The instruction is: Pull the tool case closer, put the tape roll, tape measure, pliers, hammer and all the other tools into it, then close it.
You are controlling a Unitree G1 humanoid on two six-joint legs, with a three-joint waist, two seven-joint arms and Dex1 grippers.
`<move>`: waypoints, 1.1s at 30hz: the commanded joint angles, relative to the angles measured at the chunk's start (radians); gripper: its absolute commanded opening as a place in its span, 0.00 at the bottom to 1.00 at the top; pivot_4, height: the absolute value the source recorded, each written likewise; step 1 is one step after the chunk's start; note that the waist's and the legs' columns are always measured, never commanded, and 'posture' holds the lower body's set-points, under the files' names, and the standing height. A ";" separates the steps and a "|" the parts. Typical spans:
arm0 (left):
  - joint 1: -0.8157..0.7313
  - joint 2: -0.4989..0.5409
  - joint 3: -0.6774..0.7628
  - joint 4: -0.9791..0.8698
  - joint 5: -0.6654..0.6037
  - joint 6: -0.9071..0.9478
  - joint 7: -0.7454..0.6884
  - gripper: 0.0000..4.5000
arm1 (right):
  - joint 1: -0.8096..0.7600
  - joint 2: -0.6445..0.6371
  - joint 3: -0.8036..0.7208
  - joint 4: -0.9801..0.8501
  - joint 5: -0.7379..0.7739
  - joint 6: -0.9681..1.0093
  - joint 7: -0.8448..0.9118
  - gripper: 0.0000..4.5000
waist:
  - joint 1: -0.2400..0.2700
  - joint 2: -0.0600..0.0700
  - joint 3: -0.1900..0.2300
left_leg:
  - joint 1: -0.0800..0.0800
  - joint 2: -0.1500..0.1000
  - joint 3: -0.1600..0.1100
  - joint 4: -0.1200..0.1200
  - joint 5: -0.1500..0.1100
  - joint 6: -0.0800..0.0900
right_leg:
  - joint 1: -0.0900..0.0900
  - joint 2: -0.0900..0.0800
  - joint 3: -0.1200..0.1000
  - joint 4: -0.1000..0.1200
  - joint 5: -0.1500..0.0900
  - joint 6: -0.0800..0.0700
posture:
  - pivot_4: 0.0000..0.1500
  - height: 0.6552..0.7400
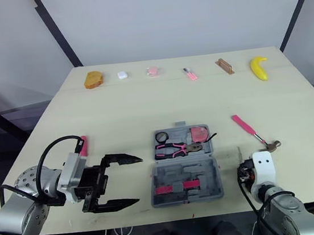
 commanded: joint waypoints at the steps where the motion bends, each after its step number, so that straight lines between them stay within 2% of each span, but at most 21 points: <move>1: 0.000 0.000 0.002 -0.028 -0.008 -0.008 -0.006 1.00 | 0.015 -0.020 -0.019 -0.027 0.005 -0.006 0.012 0.78 | 0.001 0.000 0.000 | 0.000 0.000 0.000 0.000 0.000 0.000 | 0.000 0.000 0.000 0.000 0.000 0.000 | 1.00 1.00; 2: 0.001 0.001 0.002 -0.025 -0.007 -0.010 -0.007 1.00 | 0.018 -0.030 -0.022 -0.035 0.008 -0.011 0.025 0.86 | 0.000 0.000 0.000 | 0.000 0.000 0.000 0.000 0.000 0.000 | 0.000 0.000 0.000 0.000 0.000 0.000 | 1.00 1.00; 3: 0.005 0.003 0.006 -0.022 -0.006 -0.014 -0.010 1.00 | 0.029 -0.063 -0.032 -0.061 0.014 -0.017 0.055 0.98 | 0.000 0.000 0.000 | 0.000 0.000 0.000 0.000 0.000 0.000 | 0.000 0.000 0.000 0.000 0.000 0.000 | 1.00 1.00; 6: 0.012 0.004 0.016 -0.015 -0.004 -0.022 -0.007 1.00 | 0.041 -0.164 -0.062 -0.115 0.035 -0.030 0.143 0.98 | 0.000 0.002 0.001 | 0.000 0.000 0.001 0.000 0.000 0.000 | 0.000 0.000 0.001 0.000 0.000 0.000 | 1.00 1.00; 11: 0.019 -0.009 0.024 -0.019 -0.010 -0.020 0.016 1.00 | 0.004 -0.350 -0.079 -0.105 0.104 -0.067 0.358 0.98 | -0.005 0.001 0.001 | 0.001 0.000 0.001 0.000 0.000 0.000 | 0.000 0.001 0.002 0.000 0.000 0.000 | 1.00 1.00; 16: 0.018 -0.018 0.028 -0.011 -0.010 -0.019 0.029 1.00 | -0.031 -0.555 -0.077 -0.016 0.164 -0.185 0.669 0.98 | 0.000 0.000 0.002 | 0.000 0.000 0.001 0.000 0.000 0.000 | 0.000 0.002 0.002 0.000 0.000 0.000 | 1.00 1.00; 19: 0.019 -0.025 0.026 -0.002 -0.001 -0.032 0.031 1.00 | -0.101 -0.653 -0.041 0.082 0.142 -0.283 0.817 0.98 | 0.000 -0.001 0.003 | 0.000 0.000 0.001 0.001 0.000 0.000 | 0.000 0.001 0.002 0.000 0.000 0.000 | 1.00 1.00; 25: 0.023 -0.035 0.016 -0.015 -0.004 -0.018 0.050 1.00 | -0.326 -0.775 0.154 0.361 -0.023 -0.647 1.136 0.98 | -0.001 -0.002 0.003 | 0.001 0.000 0.001 0.001 0.000 0.000 | 0.001 0.002 0.001 0.000 0.000 0.000 | 1.00 1.00; 29: 0.045 -0.043 0.026 -0.035 -0.003 -0.017 0.073 1.00 | -0.572 -0.757 0.323 0.631 -0.177 -0.966 1.320 0.98 | -0.004 -0.001 0.006 | 0.001 0.000 0.001 0.002 0.000 0.000 | 0.001 0.001 0.000 0.000 0.000 0.000 | 1.00 1.00; 33: 0.087 -0.046 0.040 -0.068 -0.005 -0.015 0.096 1.00 | -0.770 -0.706 0.460 0.885 -0.307 -1.253 1.414 0.98 | 0.003 0.000 0.008 | 0.001 0.001 0.001 0.002 0.000 0.000 | 0.001 0.001 -0.001 0.000 0.001 0.000 | 1.00 1.00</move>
